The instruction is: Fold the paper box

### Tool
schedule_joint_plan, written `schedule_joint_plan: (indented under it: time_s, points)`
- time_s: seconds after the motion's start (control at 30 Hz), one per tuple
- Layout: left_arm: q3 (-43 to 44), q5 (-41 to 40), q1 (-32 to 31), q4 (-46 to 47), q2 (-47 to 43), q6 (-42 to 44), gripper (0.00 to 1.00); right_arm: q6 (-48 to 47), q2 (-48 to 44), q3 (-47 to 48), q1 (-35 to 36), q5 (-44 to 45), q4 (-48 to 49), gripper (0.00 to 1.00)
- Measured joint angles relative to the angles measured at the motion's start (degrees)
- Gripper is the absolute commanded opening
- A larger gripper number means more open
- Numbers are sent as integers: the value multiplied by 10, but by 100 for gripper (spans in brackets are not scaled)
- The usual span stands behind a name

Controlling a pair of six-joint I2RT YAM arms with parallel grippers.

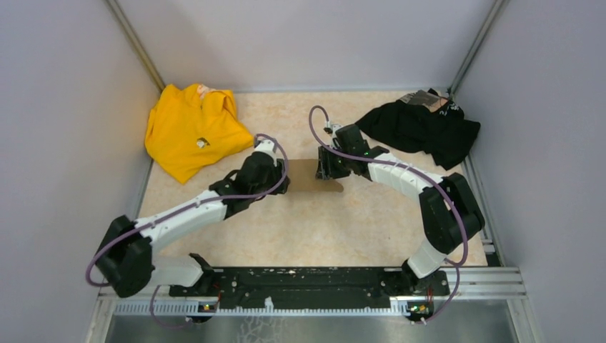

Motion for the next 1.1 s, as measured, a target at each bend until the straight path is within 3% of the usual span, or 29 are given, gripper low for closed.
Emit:
schedule_joint_plan:
  time_s: [0.37, 0.67, 0.8, 0.9, 1.0, 1.03, 1.1]
  points:
    - [101, -33, 0, 33, 216, 5, 44, -21, 23, 0, 5, 18, -5, 45]
    - [116, -50, 0, 4, 216, -10, 45, -25, 8, 0, 6, 48, -16, 49]
    - [117, -55, 0, -32, 169, -18, 48, -25, -30, -1, 2, 68, -21, 53]
    - [116, -61, 0, -43, 102, -24, 58, -21, -82, -17, -9, 70, -9, 60]
    - [103, -63, 0, -34, 41, -24, 66, -6, -128, -54, -37, 53, 19, 96]
    - [97, -63, 1, -32, 30, -24, 92, 0, -139, -69, -51, 38, 31, 98]
    - [75, -56, 5, -21, 15, -20, 99, 15, -151, -102, -81, 1, 55, 99]
